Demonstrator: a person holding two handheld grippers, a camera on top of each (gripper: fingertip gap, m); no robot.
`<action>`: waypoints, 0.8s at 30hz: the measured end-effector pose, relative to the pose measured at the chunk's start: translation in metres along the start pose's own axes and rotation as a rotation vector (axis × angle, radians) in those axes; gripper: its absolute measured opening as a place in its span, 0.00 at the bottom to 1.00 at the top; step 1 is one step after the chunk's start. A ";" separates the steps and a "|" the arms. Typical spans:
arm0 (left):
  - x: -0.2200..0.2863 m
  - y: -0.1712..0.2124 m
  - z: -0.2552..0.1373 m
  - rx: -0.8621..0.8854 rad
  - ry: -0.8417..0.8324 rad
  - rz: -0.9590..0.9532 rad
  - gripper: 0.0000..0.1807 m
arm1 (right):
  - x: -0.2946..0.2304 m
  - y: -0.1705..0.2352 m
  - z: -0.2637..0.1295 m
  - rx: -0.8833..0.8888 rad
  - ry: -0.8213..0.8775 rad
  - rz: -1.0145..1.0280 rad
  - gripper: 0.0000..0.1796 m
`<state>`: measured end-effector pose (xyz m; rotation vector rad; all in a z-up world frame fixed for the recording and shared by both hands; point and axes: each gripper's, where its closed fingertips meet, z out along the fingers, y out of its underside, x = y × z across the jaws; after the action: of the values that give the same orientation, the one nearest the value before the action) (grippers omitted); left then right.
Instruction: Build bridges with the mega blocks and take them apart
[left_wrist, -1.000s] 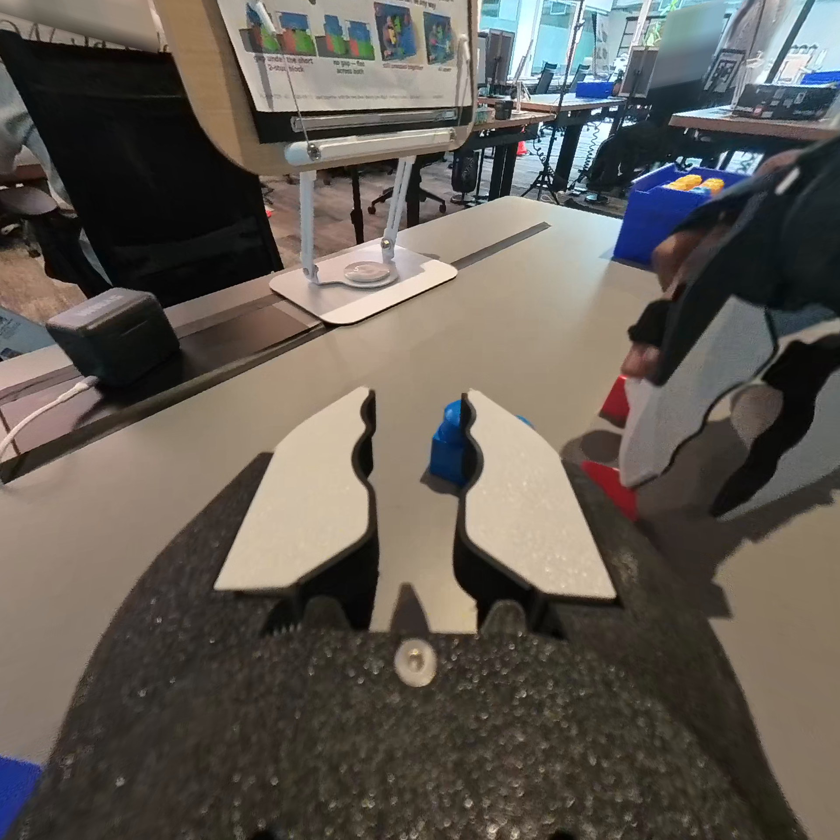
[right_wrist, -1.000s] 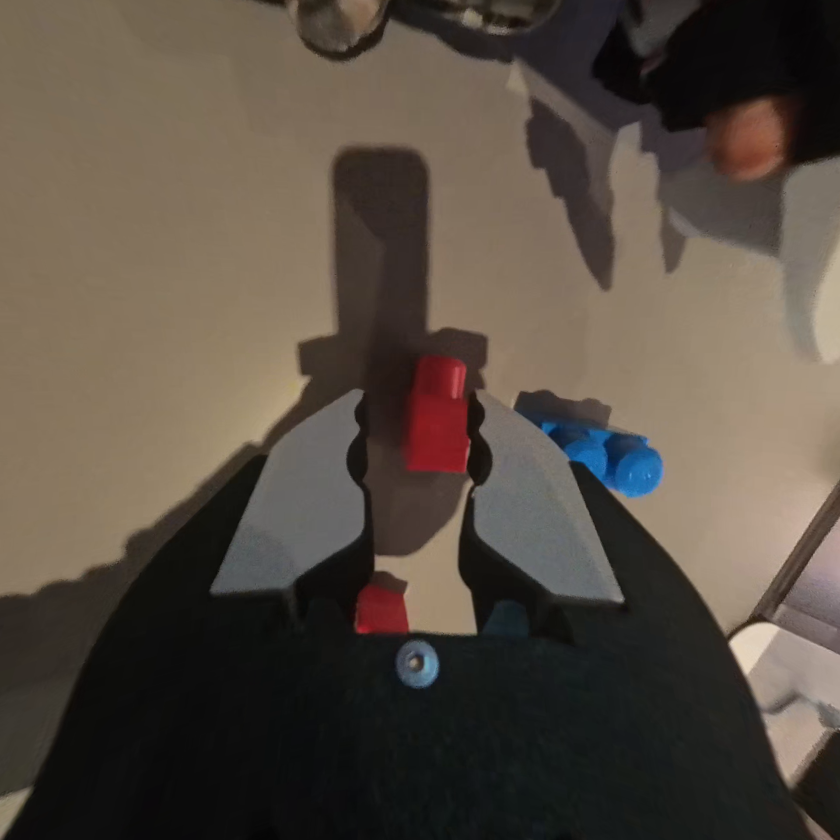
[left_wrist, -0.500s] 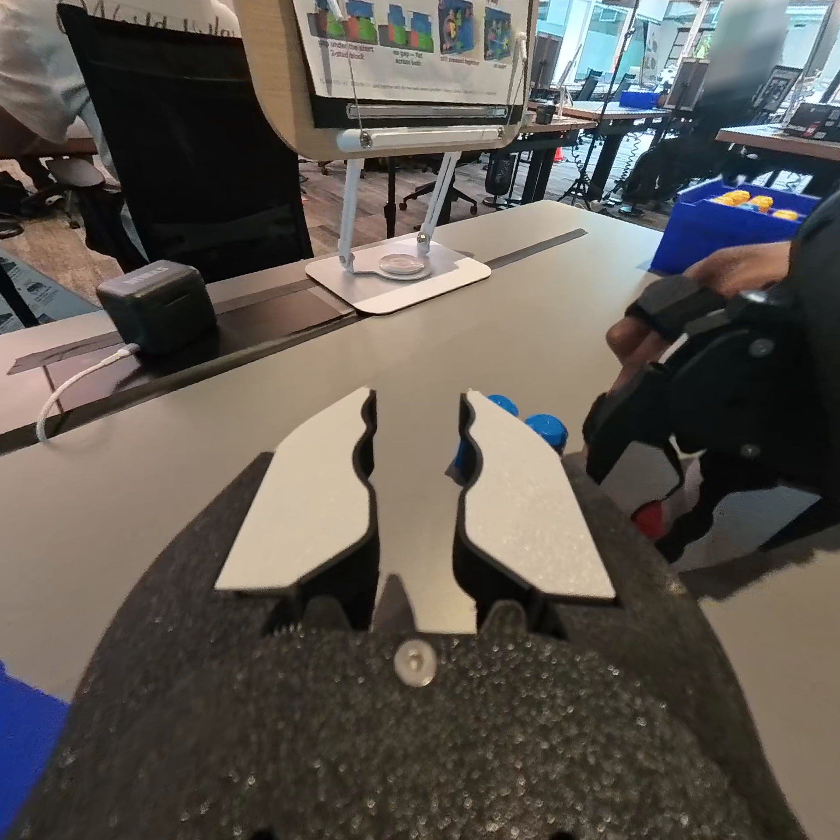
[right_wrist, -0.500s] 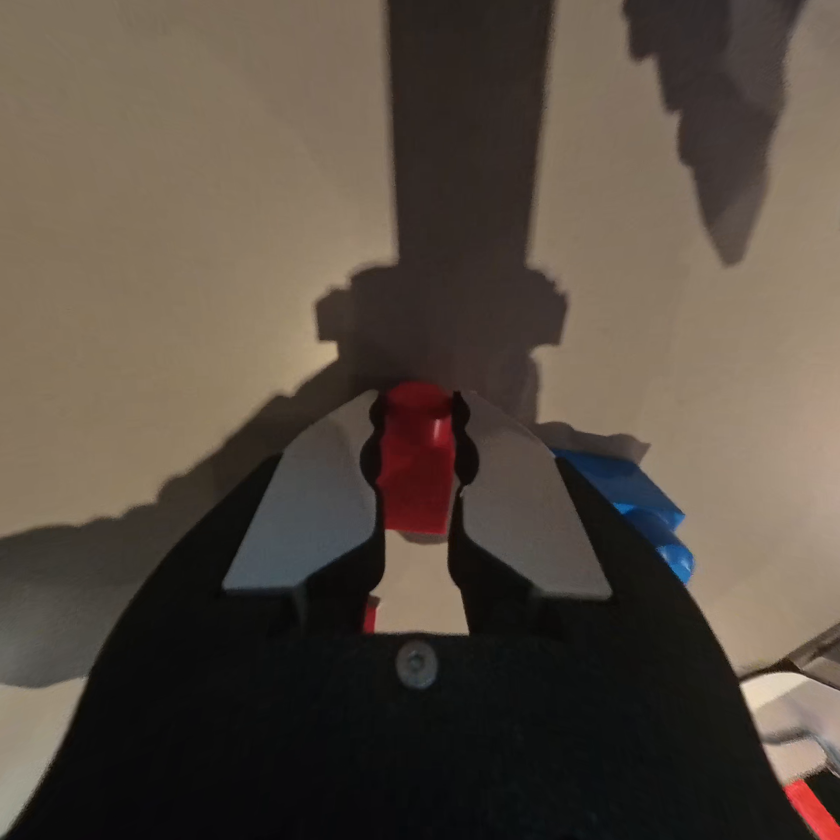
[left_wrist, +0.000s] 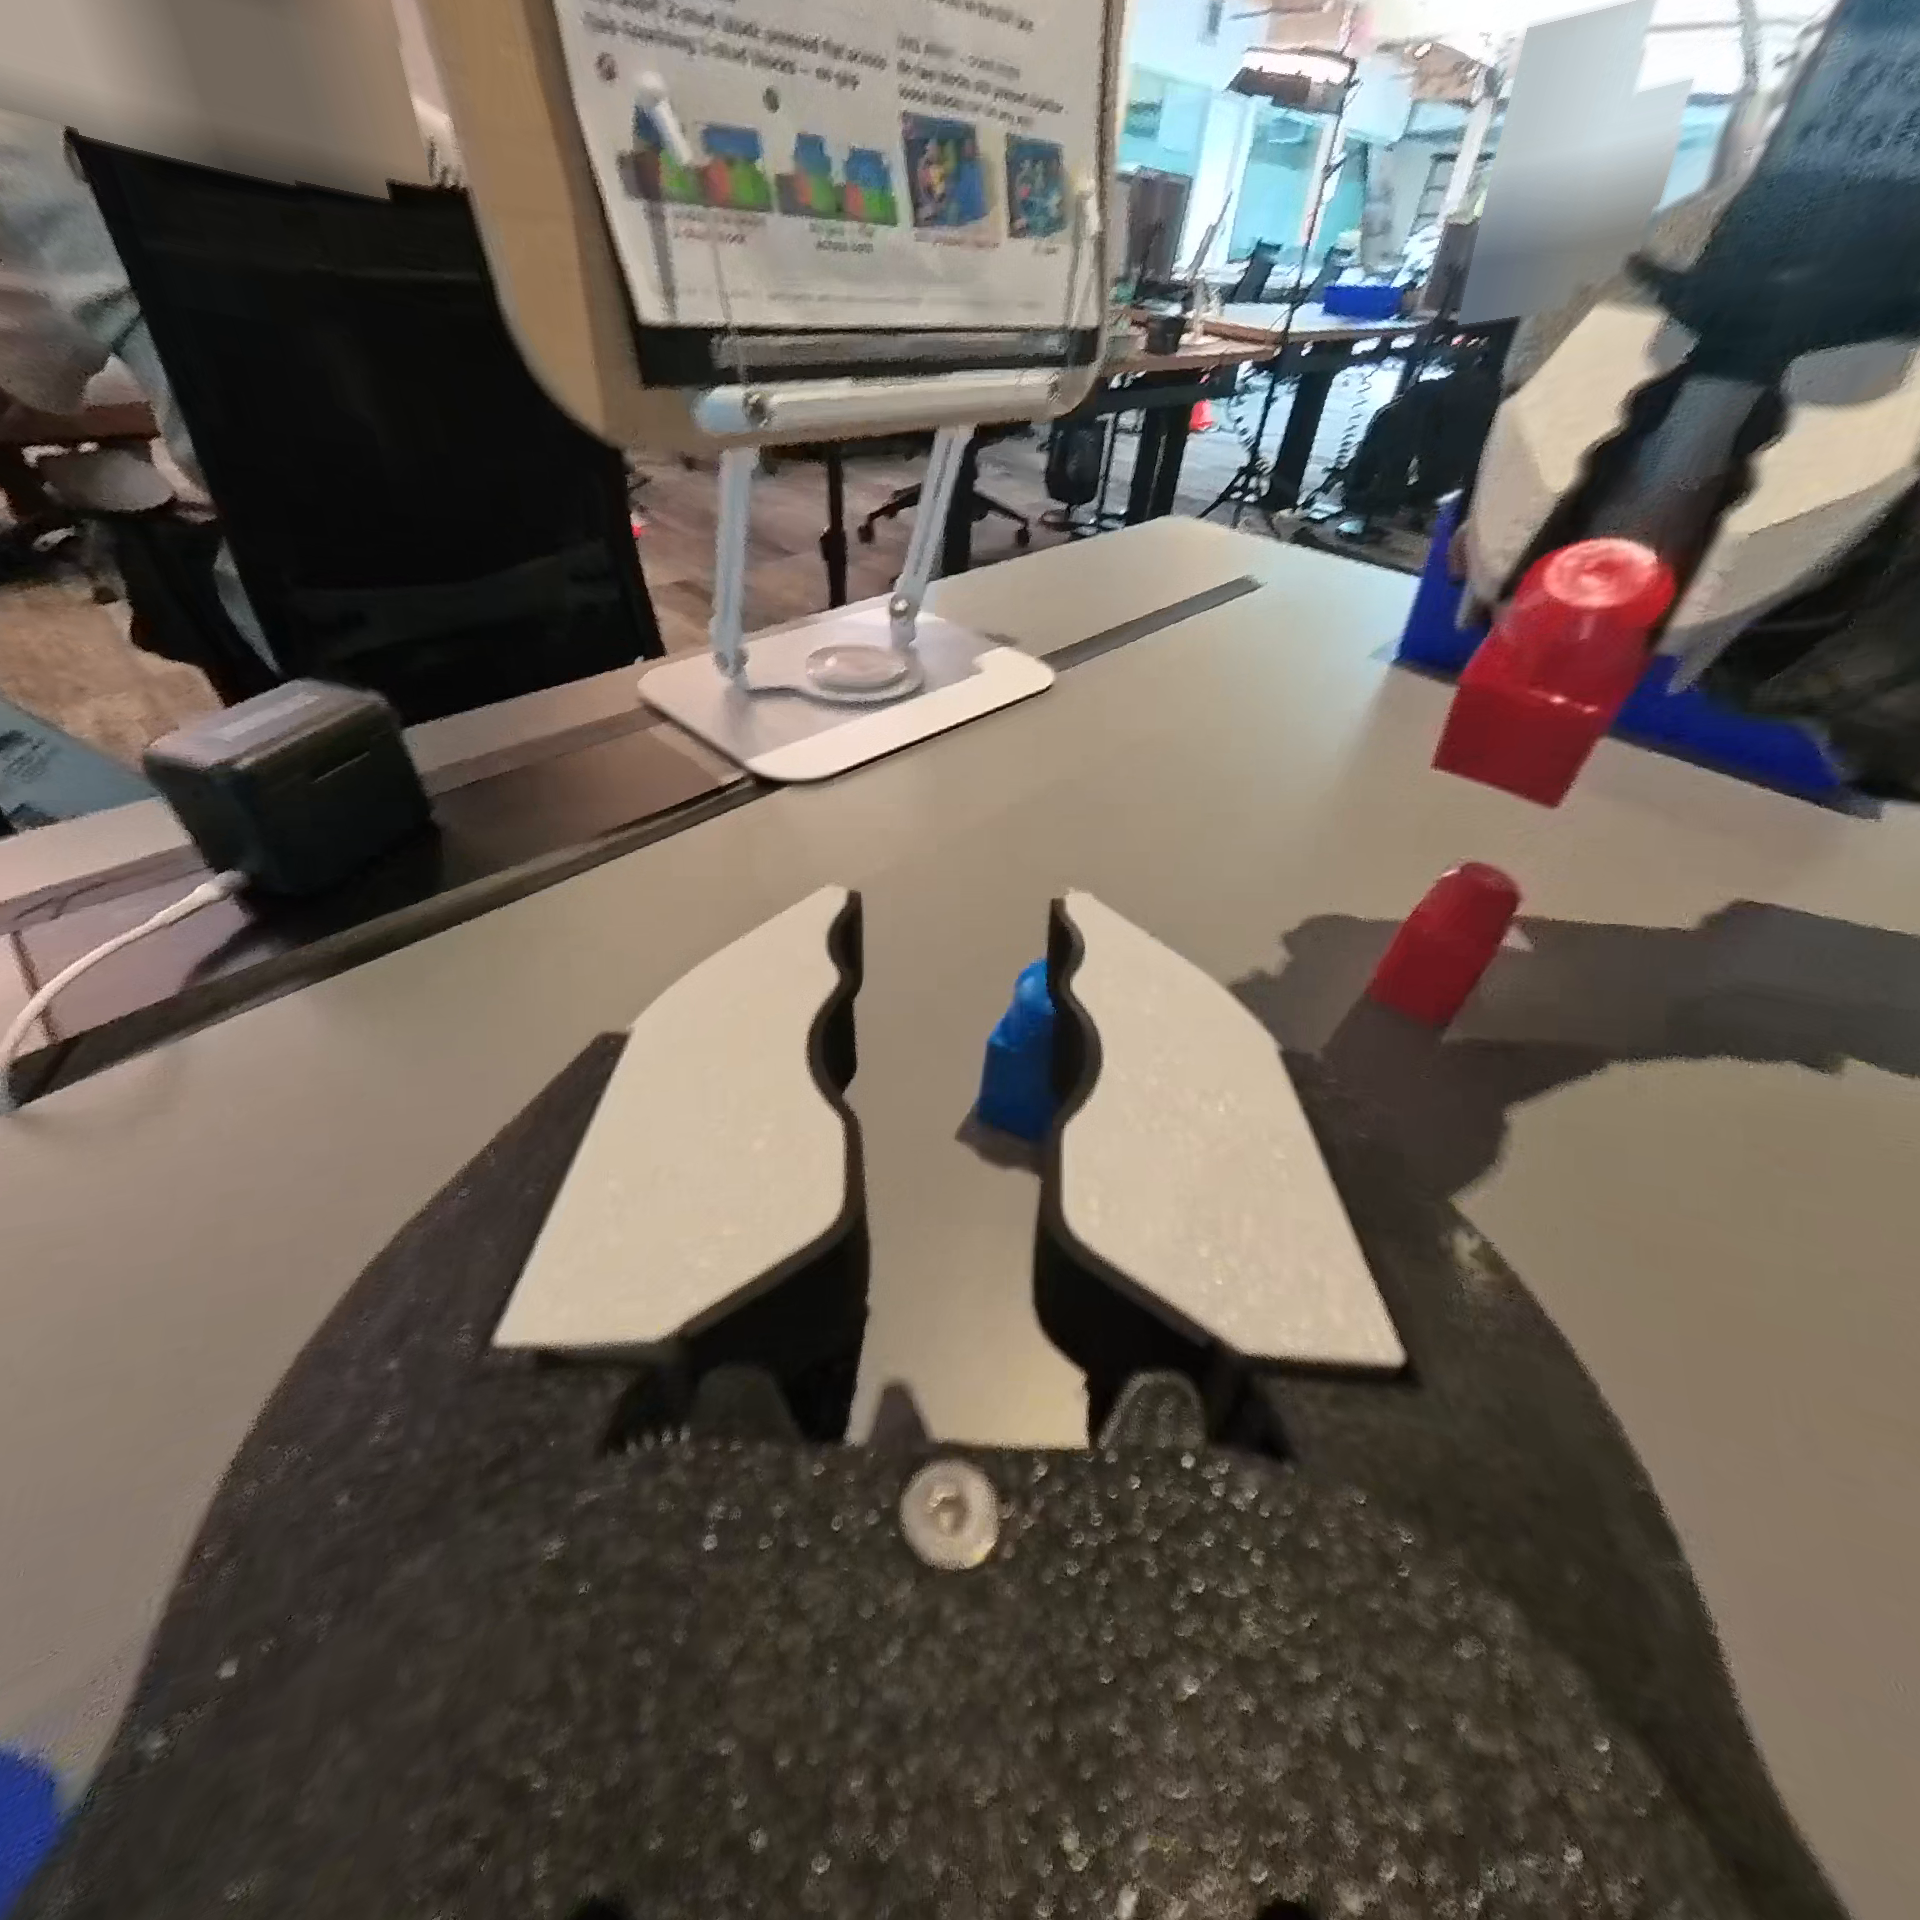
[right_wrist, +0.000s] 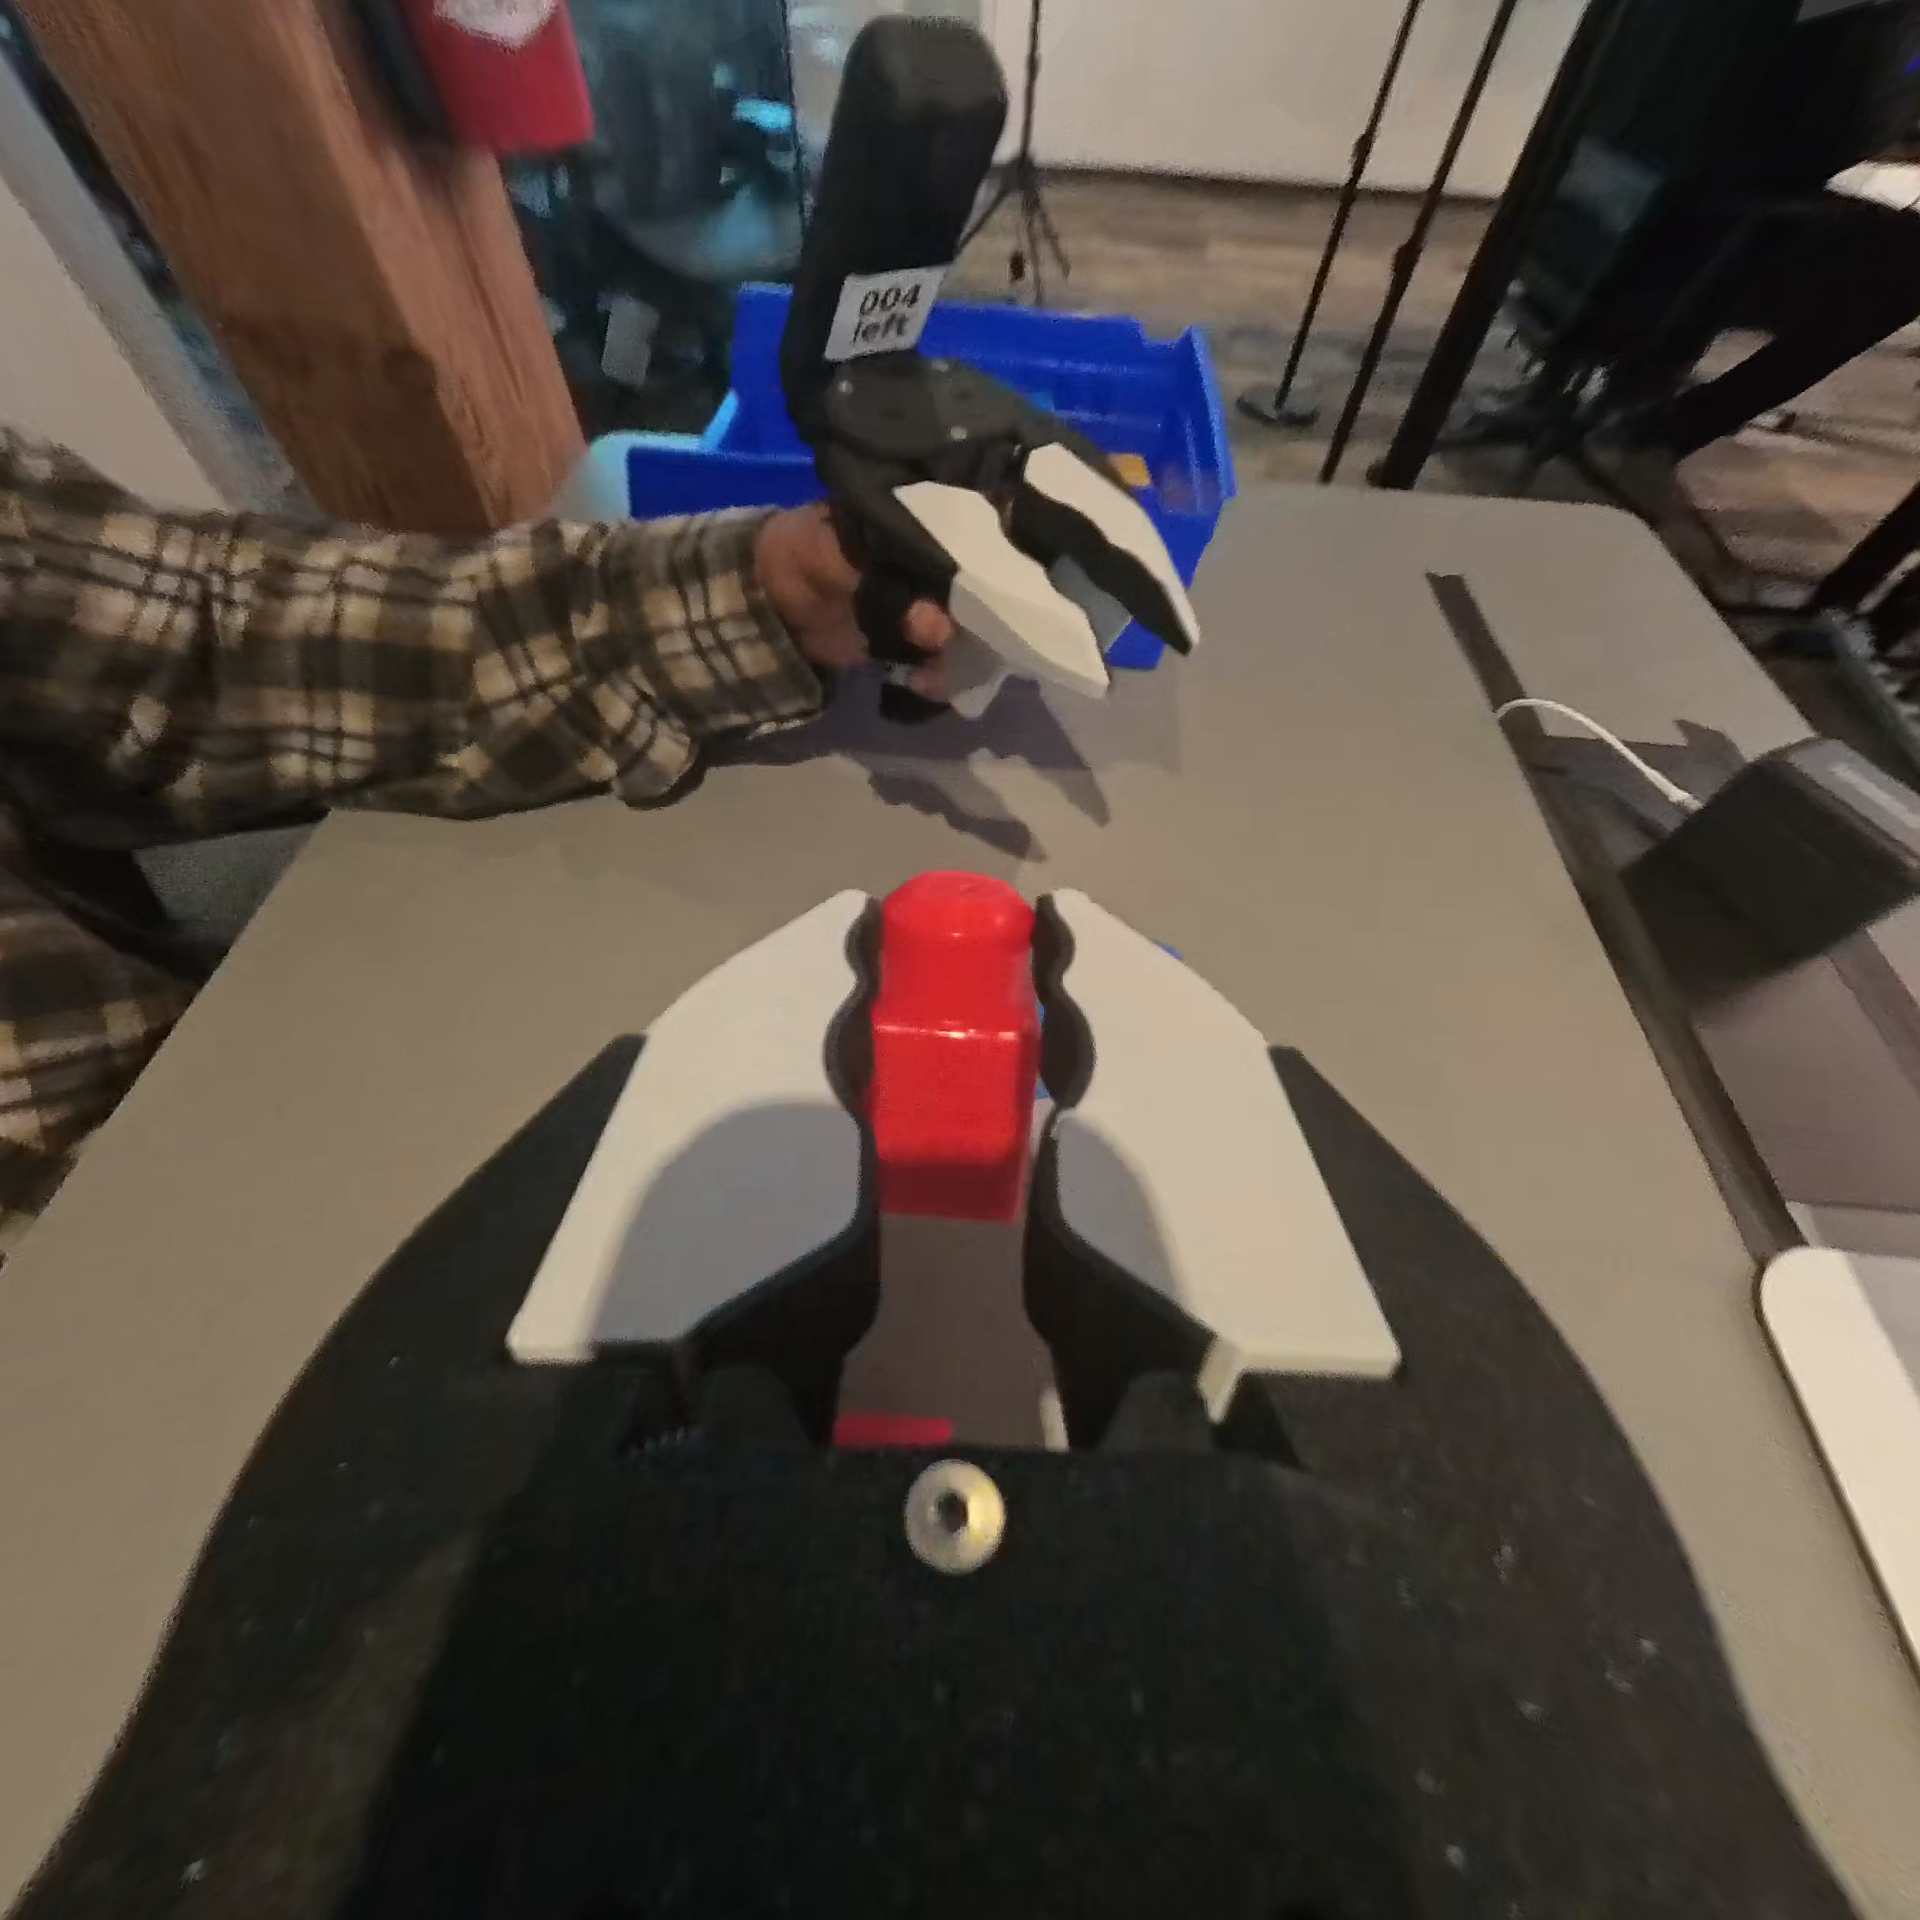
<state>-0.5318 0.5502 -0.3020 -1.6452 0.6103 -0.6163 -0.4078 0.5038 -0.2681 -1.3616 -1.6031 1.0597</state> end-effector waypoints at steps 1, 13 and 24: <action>0.007 -0.004 0.002 0.019 0.023 0.001 0.19 | -0.001 0.001 -0.005 0.033 0.009 0.007 0.15; 0.089 -0.005 0.036 0.033 0.306 -0.031 0.25 | -0.005 -0.004 -0.006 0.298 -0.019 0.078 0.15; 0.144 -0.011 0.046 0.080 0.483 -0.072 0.28 | -0.014 -0.012 0.004 0.353 -0.071 0.058 0.15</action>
<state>-0.3955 0.4854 -0.2885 -1.4525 0.8618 -1.0926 -0.4143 0.4886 -0.2588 -1.1475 -1.3521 1.3656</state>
